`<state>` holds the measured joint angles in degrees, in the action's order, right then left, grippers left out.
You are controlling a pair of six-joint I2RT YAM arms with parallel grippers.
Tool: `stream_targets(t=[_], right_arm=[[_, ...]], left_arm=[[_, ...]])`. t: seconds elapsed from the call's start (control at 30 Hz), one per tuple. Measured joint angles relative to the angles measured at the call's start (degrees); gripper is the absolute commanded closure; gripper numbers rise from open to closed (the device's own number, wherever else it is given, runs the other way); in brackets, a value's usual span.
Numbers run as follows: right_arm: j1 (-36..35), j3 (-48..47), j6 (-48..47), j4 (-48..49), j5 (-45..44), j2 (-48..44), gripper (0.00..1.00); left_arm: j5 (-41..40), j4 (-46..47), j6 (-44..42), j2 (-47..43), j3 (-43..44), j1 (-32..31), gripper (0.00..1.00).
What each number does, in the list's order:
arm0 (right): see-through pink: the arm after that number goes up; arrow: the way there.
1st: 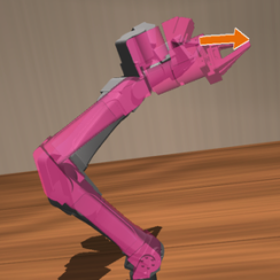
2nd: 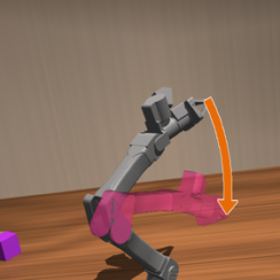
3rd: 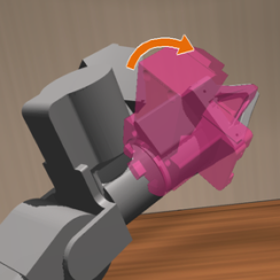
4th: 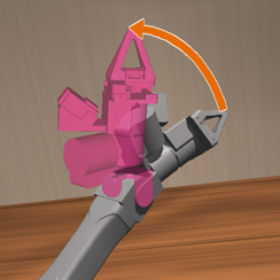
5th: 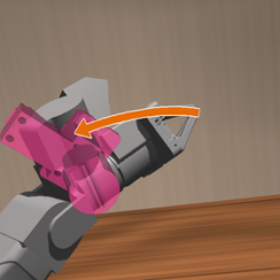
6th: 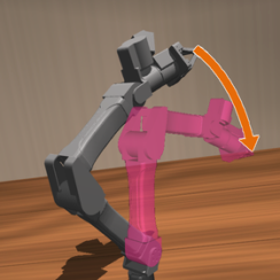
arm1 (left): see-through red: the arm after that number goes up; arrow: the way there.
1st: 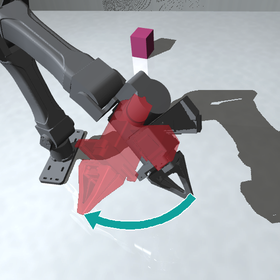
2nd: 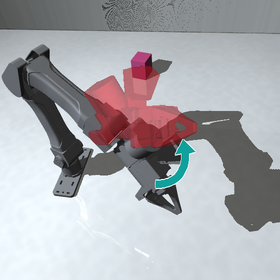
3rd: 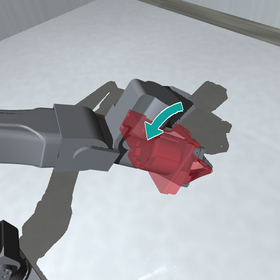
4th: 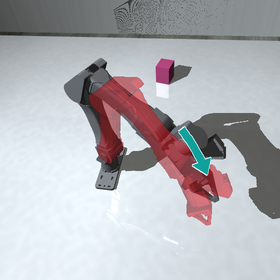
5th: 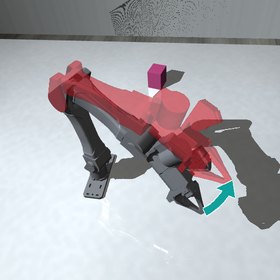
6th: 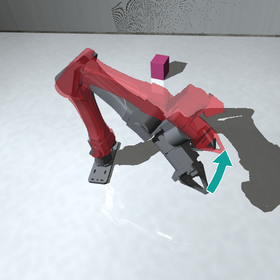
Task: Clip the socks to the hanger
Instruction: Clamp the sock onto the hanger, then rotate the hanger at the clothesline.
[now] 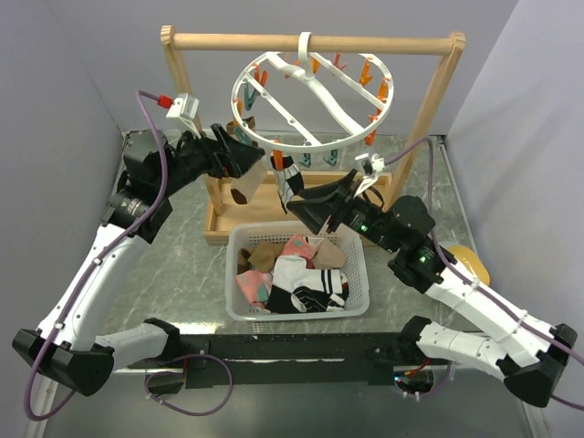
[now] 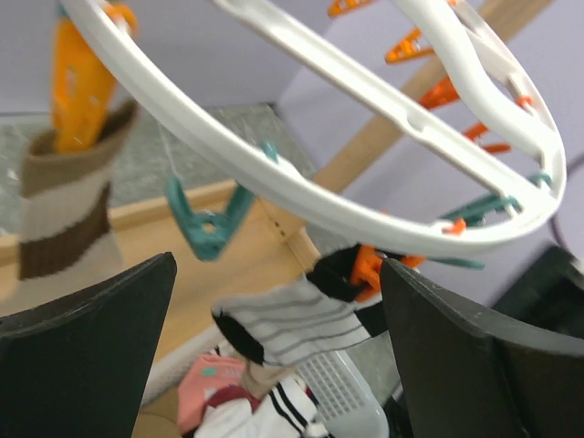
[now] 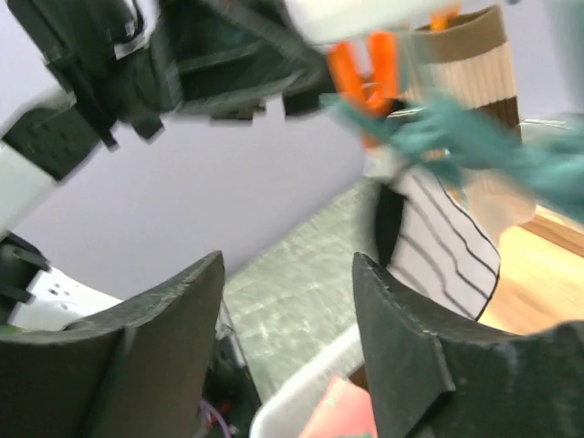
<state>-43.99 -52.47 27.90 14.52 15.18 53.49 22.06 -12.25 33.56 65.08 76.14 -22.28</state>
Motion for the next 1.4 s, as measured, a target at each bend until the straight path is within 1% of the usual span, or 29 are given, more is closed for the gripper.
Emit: stream_targets(t=[0.13, 0.17, 0.27, 0.43, 0.53, 0.73, 0.87, 1.0, 1.1, 1.23, 1.3, 1.4], right_arm=[[-8.63, -4.98, -8.44, -10.86, -11.43, -0.24, 0.41], [-9.53, -5.03, -8.98, -11.52, -12.22, -0.33, 0.42], [-11.47, -5.03, -12.74, -17.35, -19.91, -1.36, 0.45], [-14.23, -5.55, -17.22, -22.93, -30.51, -3.21, 0.48], [-16.22, -7.43, -19.85, -24.57, -35.71, -3.39, 0.49], [-20.41, -11.34, -25.81, -24.83, -43.93, -3.41, 0.49], [-21.27, -11.87, -29.64, -24.17, -48.04, -3.5, 0.49], [-21.29, -11.87, -33.11, -23.12, -51.25, -3.52, 0.49], [-21.29, -11.82, -35.82, -21.03, -52.72, -3.76, 0.49], [-21.29, -11.76, -39.74, -18.21, -53.72, -4.57, 0.5], [-21.29, -11.8, -41.53, -16.79, -53.77, -4.81, 0.5], [-21.29, -12.61, -44.28, -15.78, -53.88, -4.61, 0.5]], left_arm=[[-3.93, -0.37, -1.01, 0.9, 1.97, 0.66, 0.01], [-4.63, -0.66, -1.31, 1.2, 2.32, 0.85, 0.01], [-6.29, -1.22, -1.9, 2.54, 3.37, 1.27, 0.0], [-8.52, -1.36, -2.99, 5.07, 3.69, 1.95, 0.01], [-10.01, -1.66, -3.58, 6.6, 4.09, 2.25, 0.01], [-13.81, -2.82, -3.89, 10.36, 8.2, 4.26, 0.01], [-15.54, -3.39, -2.67, 12.22, 11.1, 6.21, 0.01], [-15.89, -3.8, -2.23, 11.89, 11.72, 6.64, 0.01], [-14.19, -2.97, -2.4, 8.66, 8.35, 7.04, 0.01], [-8.87, -1.53, -2.84, -1.92, -2.19, 7.1, 0.01], [-3.58, -1.22, -2.84, -8.57, -6.82, 7.1, 0.01], [5.27, 1.09, -2.12, -15.47, -10.08, 7.1, 0.01]])
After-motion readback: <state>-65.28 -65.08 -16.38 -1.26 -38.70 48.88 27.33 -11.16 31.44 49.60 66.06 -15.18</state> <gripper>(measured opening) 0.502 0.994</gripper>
